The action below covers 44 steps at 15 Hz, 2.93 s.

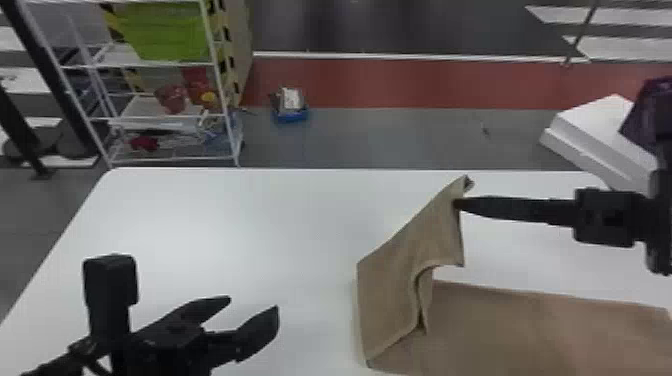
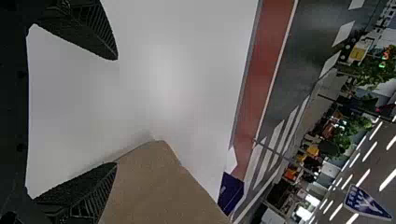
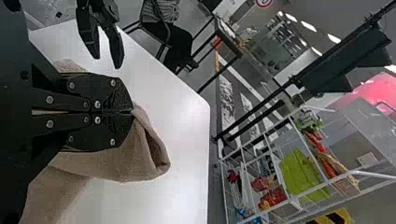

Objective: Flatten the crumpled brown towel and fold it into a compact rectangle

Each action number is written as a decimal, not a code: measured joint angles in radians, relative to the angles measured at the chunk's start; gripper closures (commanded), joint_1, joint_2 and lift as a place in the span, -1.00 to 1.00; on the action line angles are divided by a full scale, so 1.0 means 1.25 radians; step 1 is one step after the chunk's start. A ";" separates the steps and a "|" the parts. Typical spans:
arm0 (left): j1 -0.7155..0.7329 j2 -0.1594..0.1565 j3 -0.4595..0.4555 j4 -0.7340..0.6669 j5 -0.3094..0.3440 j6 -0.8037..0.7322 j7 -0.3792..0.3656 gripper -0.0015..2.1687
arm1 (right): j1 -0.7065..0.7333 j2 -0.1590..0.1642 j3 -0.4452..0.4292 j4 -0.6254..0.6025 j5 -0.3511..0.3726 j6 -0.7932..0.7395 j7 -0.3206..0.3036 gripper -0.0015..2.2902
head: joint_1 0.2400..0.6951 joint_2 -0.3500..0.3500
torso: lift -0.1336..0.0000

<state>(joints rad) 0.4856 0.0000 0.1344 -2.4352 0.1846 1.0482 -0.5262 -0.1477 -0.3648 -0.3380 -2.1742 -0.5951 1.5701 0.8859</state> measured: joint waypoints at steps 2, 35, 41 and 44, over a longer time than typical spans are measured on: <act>-0.010 0.000 0.001 0.005 0.002 -0.001 0.000 -0.93 | 0.038 -0.039 -0.070 -0.009 -0.033 0.000 0.010 0.03 | 1.00 -0.28 | -0.85; -0.044 0.000 -0.006 0.068 -0.002 -0.002 -0.015 -0.93 | 0.422 -0.247 -0.409 0.134 0.021 -0.095 0.182 0.03 | 1.00 -1.00 | -0.85; -0.043 0.000 -0.008 0.069 -0.001 -0.002 -0.016 -0.93 | 0.453 -0.254 -0.451 0.129 0.049 -0.126 0.201 0.03 | 1.00 -1.00 | -0.85; -0.043 0.000 -0.012 0.074 -0.002 -0.002 -0.016 -0.93 | 0.471 -0.263 -0.417 0.175 0.109 -0.222 0.210 0.03 | 1.00 -1.00 | -0.85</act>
<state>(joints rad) 0.4316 0.0000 0.1199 -2.3427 0.1826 1.0455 -0.5461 0.4416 -0.6931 -0.8595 -1.9558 -0.4584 1.2932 1.1483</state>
